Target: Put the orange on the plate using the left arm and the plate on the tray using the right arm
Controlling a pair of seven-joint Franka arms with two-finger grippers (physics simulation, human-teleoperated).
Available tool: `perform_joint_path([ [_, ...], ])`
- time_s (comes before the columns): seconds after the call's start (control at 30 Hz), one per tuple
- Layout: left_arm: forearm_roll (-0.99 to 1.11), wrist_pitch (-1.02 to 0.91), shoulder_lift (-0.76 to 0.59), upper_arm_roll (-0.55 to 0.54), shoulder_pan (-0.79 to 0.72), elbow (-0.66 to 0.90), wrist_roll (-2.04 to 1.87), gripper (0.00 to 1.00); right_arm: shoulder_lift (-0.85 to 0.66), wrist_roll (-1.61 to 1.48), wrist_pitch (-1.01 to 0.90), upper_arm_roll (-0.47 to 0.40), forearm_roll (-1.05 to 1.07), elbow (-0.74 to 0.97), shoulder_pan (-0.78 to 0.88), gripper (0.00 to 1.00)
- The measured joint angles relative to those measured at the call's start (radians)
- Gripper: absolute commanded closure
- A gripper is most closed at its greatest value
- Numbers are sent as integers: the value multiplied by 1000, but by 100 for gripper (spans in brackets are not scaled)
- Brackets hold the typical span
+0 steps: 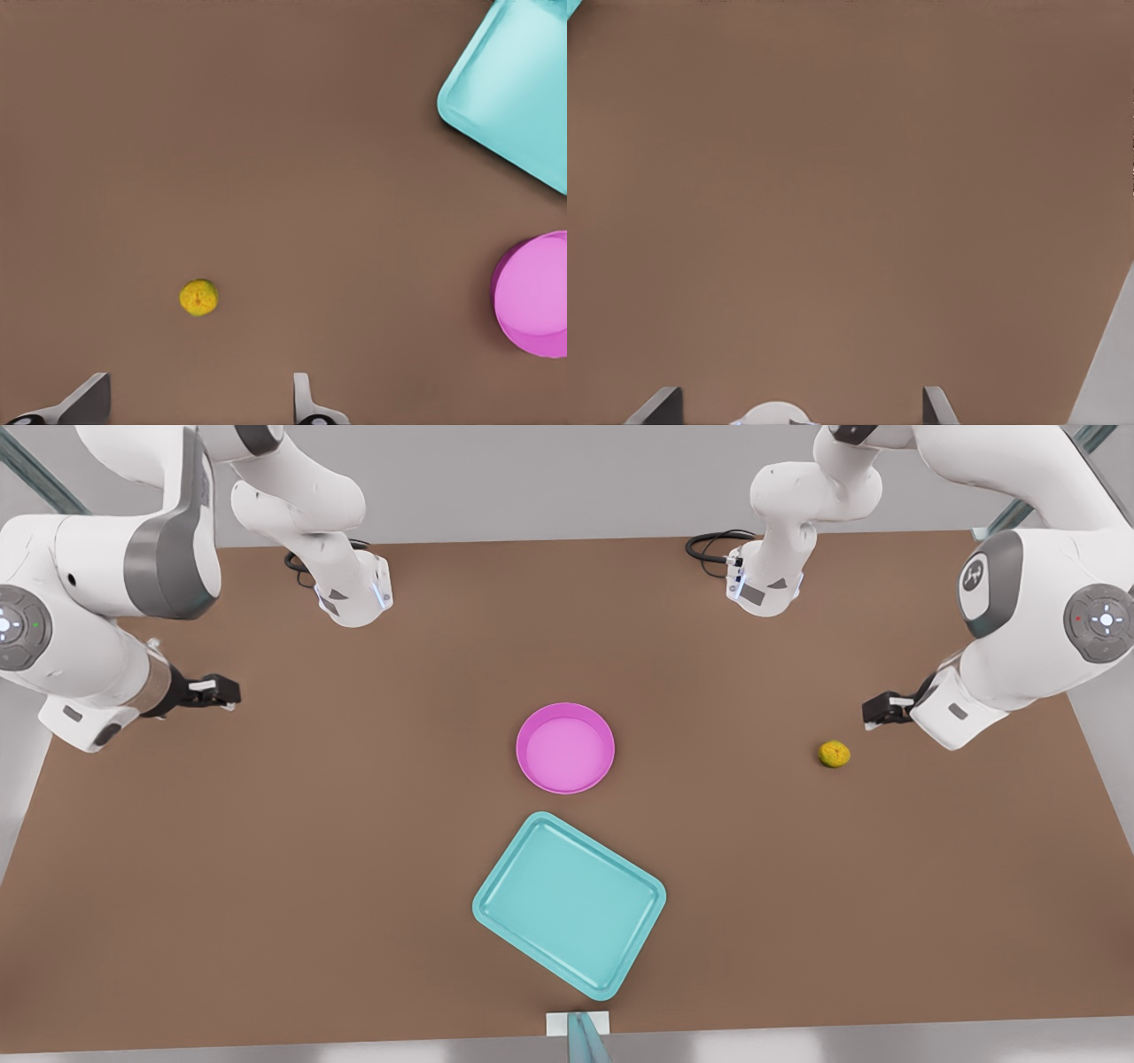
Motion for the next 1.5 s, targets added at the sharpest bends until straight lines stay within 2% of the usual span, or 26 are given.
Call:
perform_joint_path([
  [0.1,0,19,11,0,0,-108,-1,0,3,-8,24,1,2,1,1,0],
  [0.2,1,199,21,36,-6,-508,-4,0,7,-15,38,1,3,1,6,0],
  [0.27,2,347,26,90,-3,-667,-4,0,9,-19,44,1,4,0,9,0],
  [0.47,1,722,75,203,6,-873,11,0,20,-29,53,1,1,3,12,0],
  [0.73,-2,929,123,212,2,-919,33,0,27,-38,58,4,-9,3,15,0],
  [1.17,-4,987,203,212,-2,-920,54,0,40,-48,52,8,-11,3,16,0],
  [1.2,-4,987,203,212,-3,-920,55,11,42,-49,52,9,-10,2,17,0],
  [1.23,-3,988,203,212,-3,-920,55,28,43,-49,51,9,-10,1,18,0],
  [1.5,1,991,217,212,-2,-915,55,25,51,-53,47,10,-11,5,21,0],
])
